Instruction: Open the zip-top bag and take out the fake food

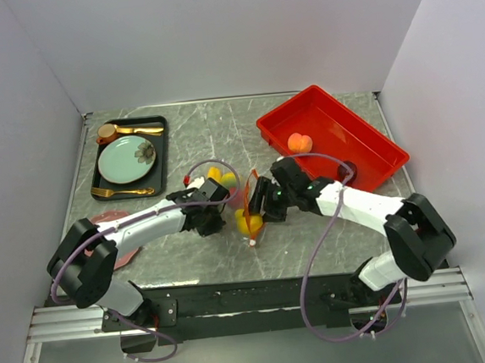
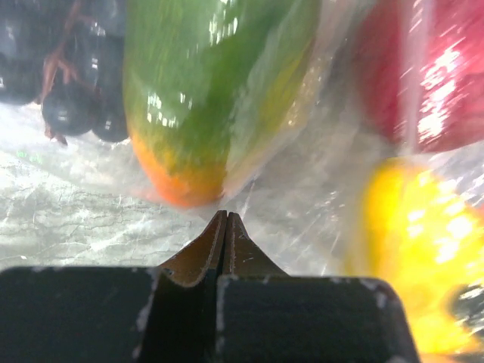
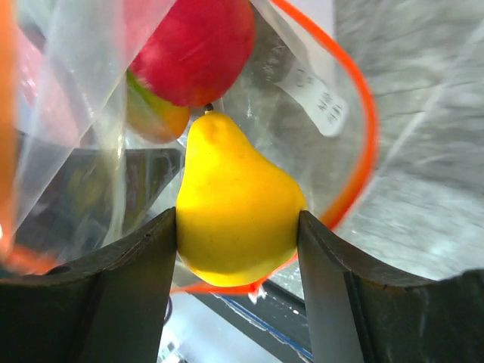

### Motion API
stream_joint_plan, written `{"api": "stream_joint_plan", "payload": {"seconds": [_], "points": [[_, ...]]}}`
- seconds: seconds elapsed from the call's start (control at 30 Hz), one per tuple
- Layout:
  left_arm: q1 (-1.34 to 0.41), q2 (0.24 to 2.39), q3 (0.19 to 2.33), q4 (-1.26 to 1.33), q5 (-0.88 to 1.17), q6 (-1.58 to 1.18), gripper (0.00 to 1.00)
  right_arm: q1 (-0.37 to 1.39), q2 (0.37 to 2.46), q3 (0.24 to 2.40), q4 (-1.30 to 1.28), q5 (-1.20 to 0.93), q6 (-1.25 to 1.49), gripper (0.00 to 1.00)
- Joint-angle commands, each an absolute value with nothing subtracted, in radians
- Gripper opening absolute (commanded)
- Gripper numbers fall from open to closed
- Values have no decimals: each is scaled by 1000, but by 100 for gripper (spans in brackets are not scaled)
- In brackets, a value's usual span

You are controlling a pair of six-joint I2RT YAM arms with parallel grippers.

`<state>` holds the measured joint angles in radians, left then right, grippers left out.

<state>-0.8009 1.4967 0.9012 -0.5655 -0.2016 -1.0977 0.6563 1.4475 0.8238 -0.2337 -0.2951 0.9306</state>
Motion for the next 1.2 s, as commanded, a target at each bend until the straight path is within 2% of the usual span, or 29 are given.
{"api": "stream_joint_plan", "payload": {"seconds": [0.0, 0.47, 0.8, 0.97, 1.17], "points": [[-796, 1468, 940, -561, -186, -1097, 1, 603, 1341, 816, -297, -226, 919, 35], [-788, 1459, 965, -540, -160, -1063, 1, 497, 1278, 810, -362, -261, 851, 34], [-779, 1428, 997, -543, -115, -1014, 1, 385, 1125, 867, -578, -213, 770, 33], [-776, 1425, 1020, -546, -72, -991, 1, 220, 1086, 914, -632, -172, 723, 34], [-776, 1382, 1034, -572, -37, -962, 1, -21, 1237, 1049, -577, -98, 695, 34]]}}
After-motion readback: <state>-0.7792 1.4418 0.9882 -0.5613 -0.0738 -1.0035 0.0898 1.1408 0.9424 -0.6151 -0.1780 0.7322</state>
